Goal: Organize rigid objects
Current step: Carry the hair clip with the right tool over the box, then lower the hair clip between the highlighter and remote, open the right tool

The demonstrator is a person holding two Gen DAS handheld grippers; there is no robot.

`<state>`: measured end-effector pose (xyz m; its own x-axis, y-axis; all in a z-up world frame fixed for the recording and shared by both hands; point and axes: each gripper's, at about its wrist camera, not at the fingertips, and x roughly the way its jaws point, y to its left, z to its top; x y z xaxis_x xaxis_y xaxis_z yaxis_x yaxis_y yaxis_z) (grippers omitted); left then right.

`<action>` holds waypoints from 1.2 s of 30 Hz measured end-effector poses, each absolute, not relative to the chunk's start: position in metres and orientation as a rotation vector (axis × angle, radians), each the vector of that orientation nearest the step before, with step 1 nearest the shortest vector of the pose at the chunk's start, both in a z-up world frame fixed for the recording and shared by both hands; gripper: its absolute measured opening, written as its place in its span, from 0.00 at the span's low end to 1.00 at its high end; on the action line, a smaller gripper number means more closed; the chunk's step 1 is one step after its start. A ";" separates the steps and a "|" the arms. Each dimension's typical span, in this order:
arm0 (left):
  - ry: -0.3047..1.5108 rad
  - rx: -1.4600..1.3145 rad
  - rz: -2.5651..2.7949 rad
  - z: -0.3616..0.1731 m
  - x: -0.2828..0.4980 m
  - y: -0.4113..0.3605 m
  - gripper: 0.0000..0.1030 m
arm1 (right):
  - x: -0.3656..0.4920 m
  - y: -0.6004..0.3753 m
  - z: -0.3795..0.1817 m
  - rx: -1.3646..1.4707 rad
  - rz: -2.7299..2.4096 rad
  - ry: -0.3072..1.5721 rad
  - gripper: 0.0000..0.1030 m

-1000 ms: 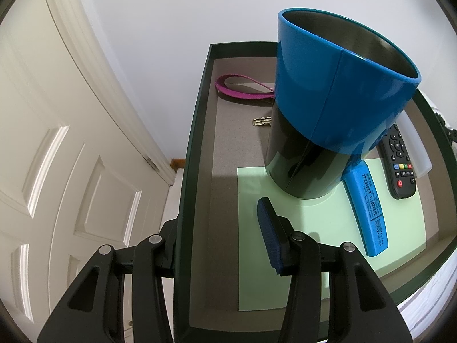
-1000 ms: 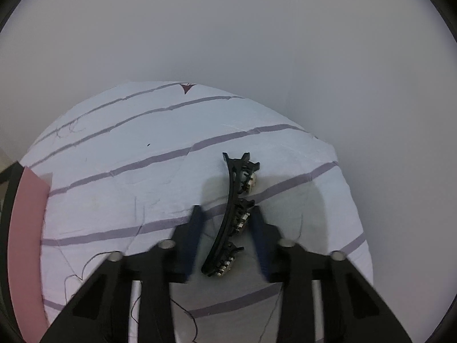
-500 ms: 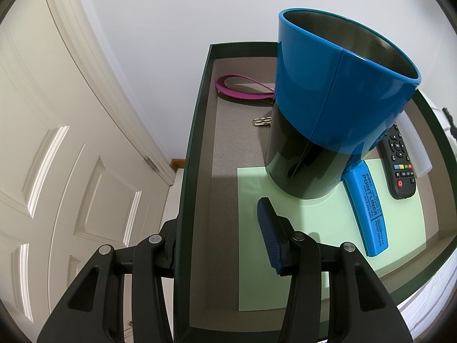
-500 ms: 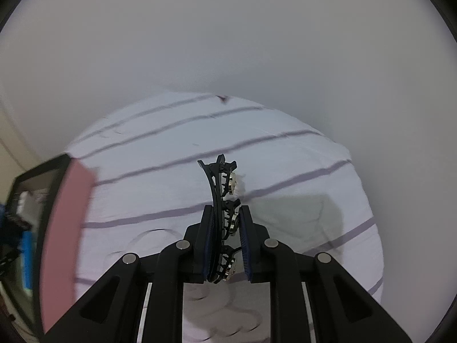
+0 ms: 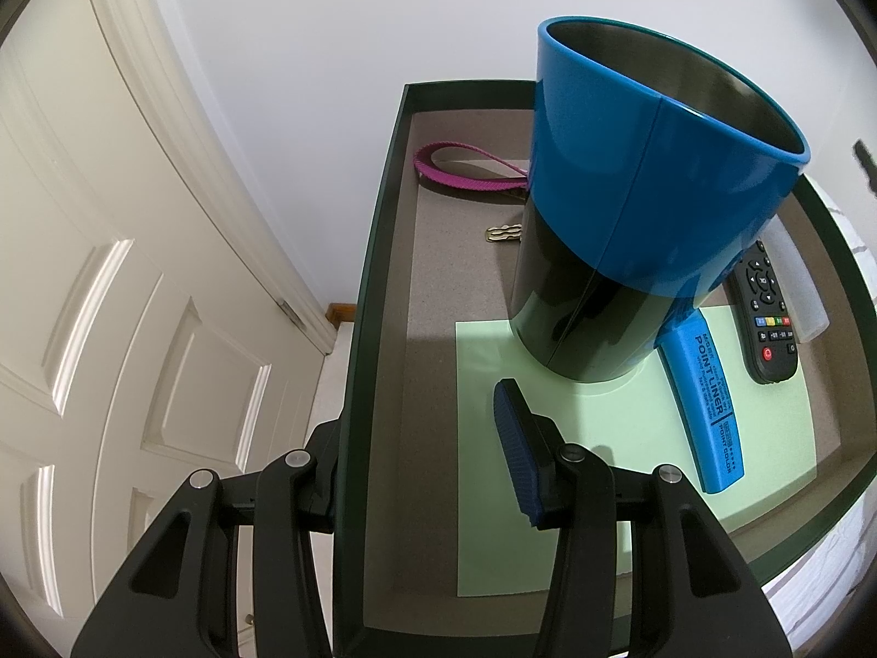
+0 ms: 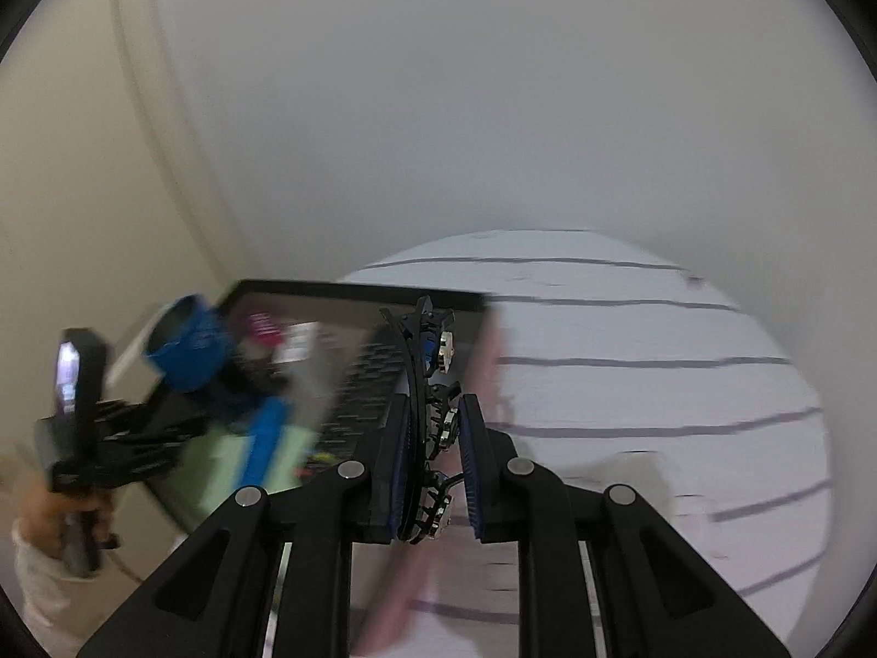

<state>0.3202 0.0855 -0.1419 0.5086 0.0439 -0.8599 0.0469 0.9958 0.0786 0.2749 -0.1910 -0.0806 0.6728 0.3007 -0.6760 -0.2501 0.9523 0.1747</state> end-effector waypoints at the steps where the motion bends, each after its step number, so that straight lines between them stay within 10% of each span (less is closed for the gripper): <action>1: 1.037 0.097 -0.001 -0.142 0.320 0.086 0.45 | 0.275 -0.176 -0.082 0.055 0.342 0.784 0.17; 36: 1.033 0.077 -0.013 -0.141 0.320 0.088 0.44 | 0.318 -0.064 -0.152 0.122 0.205 1.052 0.17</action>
<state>0.3201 0.0880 -0.1411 0.5121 0.0258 -0.8585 0.0470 0.9972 0.0580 0.3178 -0.0635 -0.1520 0.4790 0.2255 -0.8483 -0.1088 0.9743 0.1975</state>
